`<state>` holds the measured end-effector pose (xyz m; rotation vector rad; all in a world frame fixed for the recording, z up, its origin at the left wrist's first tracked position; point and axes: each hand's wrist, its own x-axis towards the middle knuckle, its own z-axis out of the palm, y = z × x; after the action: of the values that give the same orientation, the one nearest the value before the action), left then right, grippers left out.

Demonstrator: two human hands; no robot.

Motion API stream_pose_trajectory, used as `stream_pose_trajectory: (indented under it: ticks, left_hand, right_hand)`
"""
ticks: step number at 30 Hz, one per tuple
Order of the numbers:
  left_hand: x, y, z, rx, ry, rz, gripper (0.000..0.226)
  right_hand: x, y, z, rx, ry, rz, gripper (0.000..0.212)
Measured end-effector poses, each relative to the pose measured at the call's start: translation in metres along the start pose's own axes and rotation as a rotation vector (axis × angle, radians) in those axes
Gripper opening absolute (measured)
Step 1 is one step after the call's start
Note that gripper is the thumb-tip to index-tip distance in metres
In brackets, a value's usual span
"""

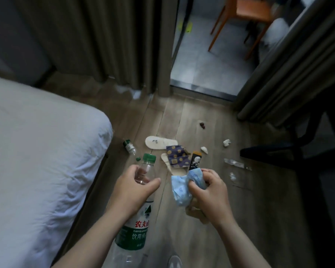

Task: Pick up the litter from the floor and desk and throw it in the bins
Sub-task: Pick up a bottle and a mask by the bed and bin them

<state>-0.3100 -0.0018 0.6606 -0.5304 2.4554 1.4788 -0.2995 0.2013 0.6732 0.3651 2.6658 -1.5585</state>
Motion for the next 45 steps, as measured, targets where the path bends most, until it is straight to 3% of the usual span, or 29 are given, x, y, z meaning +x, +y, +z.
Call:
stream_pose_trajectory:
  ticks: [8,11,18,30,38,45]
  left_hand:
    - [-0.092,0.136,-0.044,-0.057,0.102,0.127,0.033]
    - [-0.114,0.170,-0.044,-0.062,0.050,0.202,0.036]
    - [-0.133,0.226,-0.063,-0.045,-0.112,0.408,0.029]
    - [-0.268,0.269,0.000,-0.086,-0.769,0.754,0.021]
    - [-0.490,0.257,0.056,-0.101,-1.268,0.952,0.026]
    - [-0.713,0.171,0.061,-0.046,-1.664,1.066,0.023]
  right_hand:
    - [-0.062,-0.126,-0.124,0.116,0.166,-0.126,0.019]
    - [-0.076,-0.154,-0.156,0.122,0.213,-0.158,0.012]
    - [-0.124,-0.191,-0.185,0.110,0.518,-0.115,0.007]
    - [-0.337,-0.185,-0.236,0.098,1.145,0.071,0.018]
    - [-0.563,-0.184,-0.262,-0.020,1.611,0.216,0.019]
    - [-0.790,-0.180,-0.226,-0.098,1.965,0.403,0.019]
